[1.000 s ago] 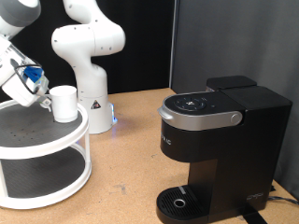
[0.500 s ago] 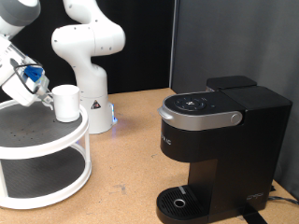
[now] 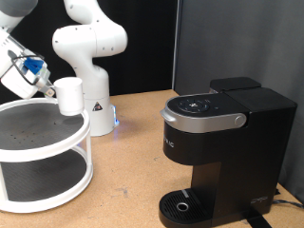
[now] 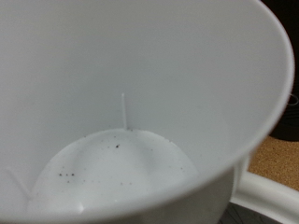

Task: Make a cup of coffee with the keurig machine

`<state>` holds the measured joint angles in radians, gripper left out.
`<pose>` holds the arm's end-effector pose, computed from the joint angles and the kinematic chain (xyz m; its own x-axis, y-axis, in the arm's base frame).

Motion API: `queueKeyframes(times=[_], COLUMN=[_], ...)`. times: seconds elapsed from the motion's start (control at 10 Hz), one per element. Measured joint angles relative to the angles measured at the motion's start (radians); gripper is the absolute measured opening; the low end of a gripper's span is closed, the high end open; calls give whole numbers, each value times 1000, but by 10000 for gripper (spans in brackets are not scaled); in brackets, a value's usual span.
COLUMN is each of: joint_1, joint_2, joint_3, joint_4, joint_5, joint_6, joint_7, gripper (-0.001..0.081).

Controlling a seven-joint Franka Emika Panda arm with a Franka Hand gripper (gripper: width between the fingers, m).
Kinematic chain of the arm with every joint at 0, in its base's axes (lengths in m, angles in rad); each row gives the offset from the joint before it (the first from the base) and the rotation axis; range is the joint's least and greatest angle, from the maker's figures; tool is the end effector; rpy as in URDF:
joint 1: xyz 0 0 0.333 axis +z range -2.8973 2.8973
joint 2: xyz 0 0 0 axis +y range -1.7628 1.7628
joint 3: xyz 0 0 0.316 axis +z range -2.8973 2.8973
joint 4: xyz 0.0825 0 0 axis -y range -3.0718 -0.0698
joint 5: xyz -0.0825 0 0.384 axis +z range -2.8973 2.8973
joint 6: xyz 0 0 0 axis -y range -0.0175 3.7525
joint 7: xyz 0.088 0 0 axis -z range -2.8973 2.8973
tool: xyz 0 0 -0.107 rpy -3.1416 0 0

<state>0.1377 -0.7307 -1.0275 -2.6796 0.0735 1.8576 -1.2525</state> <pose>0.2422 -0.2307 0.3475 0.7956 0.3633 0.4847 0.5929 -0.6314 -0.4998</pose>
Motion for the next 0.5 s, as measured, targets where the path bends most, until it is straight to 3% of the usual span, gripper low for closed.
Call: queueKeyframes(times=[0.5], joint_1=[-9], joint_2=[-40], joint_3=[61], joint_4=[31], joint_5=[12], joint_6=[-77], joint_7=[97], gripper=[67])
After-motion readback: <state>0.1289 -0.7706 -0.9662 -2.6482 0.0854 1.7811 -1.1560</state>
